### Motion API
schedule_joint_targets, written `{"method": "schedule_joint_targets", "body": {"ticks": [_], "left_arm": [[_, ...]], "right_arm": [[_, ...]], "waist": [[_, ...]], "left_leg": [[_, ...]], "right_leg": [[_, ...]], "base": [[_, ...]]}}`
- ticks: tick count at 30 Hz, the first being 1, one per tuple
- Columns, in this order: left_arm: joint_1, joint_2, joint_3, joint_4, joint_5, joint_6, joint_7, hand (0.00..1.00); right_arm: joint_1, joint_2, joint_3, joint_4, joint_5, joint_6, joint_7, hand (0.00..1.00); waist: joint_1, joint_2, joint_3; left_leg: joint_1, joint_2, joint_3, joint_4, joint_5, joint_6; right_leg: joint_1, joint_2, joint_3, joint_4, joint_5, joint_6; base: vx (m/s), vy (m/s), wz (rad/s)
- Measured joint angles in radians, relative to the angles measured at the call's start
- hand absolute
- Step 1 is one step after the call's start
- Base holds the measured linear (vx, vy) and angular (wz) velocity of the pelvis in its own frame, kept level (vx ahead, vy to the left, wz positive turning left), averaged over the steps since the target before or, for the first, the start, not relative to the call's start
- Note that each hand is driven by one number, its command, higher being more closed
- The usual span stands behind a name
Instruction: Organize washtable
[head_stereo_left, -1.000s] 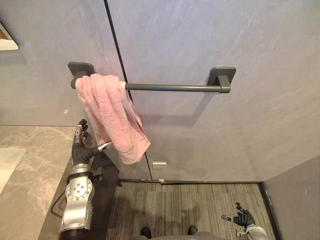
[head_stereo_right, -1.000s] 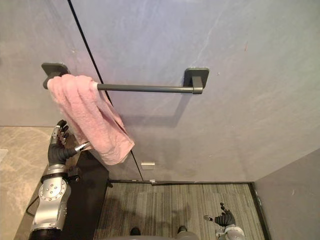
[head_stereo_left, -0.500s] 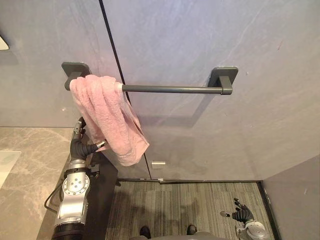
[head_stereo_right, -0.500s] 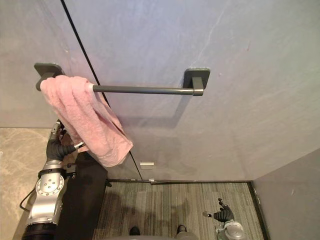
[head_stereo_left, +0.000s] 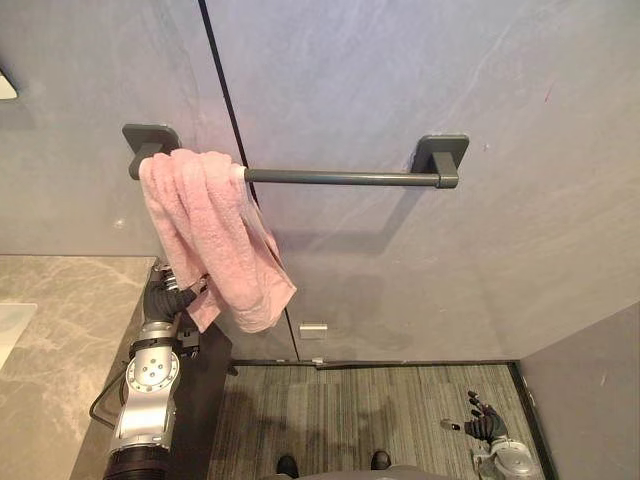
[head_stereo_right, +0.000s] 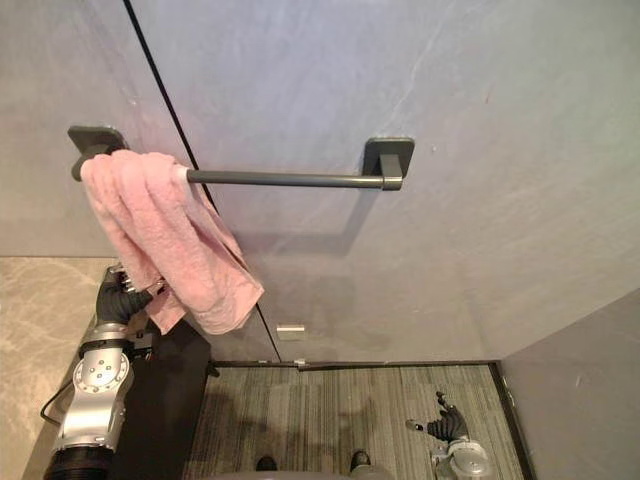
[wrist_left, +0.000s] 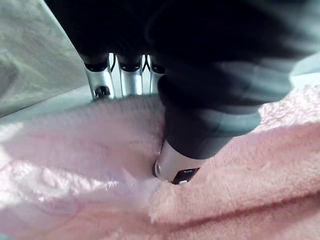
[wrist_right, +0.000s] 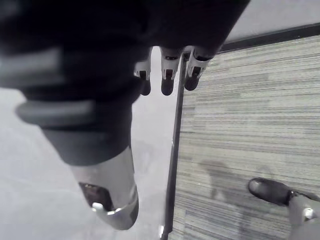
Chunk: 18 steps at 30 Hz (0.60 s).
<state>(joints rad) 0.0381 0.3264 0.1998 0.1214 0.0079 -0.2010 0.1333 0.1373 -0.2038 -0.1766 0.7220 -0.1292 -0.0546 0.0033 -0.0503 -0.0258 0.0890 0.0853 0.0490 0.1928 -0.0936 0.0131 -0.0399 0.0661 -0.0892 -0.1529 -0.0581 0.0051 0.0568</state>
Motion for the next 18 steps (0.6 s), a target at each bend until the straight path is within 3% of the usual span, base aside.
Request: {"method": "schedule_joint_targets", "body": {"ticks": [8,12,18], "left_arm": [[0.001,-0.001,-0.003,-0.008,-0.002,-0.003,0.000,1.00],[0.014,-0.002,-0.024,-0.029,-0.007,-0.006,0.000,1.00],[0.015,-0.009,-0.067,-0.038,-0.015,-0.020,0.000,1.00]], "right_arm": [[-0.001,-0.021,0.083,-0.328,0.005,-0.032,0.003,0.00],[-0.031,-0.050,0.187,-0.470,0.023,-0.060,0.026,0.00],[-0.131,-0.072,0.325,-0.529,0.084,-0.095,0.070,0.00]], "waist": [[0.007,0.000,0.000],[0.011,0.000,0.000],[0.018,0.000,0.000]], "left_leg": [[0.000,0.001,0.006,0.000,0.000,0.000],[0.000,0.002,0.007,0.002,0.000,0.000],[-0.002,0.003,0.005,0.006,0.000,0.000]], "right_leg": [[0.000,0.000,0.015,0.000,0.006,-0.002],[-0.001,0.001,0.019,0.002,0.007,-0.001],[0.000,0.001,0.018,0.003,0.007,-0.001]], "base": [[-0.03,-0.018,-0.04],[-0.05,-0.021,-0.02],[0.00,0.000,0.00]]}}
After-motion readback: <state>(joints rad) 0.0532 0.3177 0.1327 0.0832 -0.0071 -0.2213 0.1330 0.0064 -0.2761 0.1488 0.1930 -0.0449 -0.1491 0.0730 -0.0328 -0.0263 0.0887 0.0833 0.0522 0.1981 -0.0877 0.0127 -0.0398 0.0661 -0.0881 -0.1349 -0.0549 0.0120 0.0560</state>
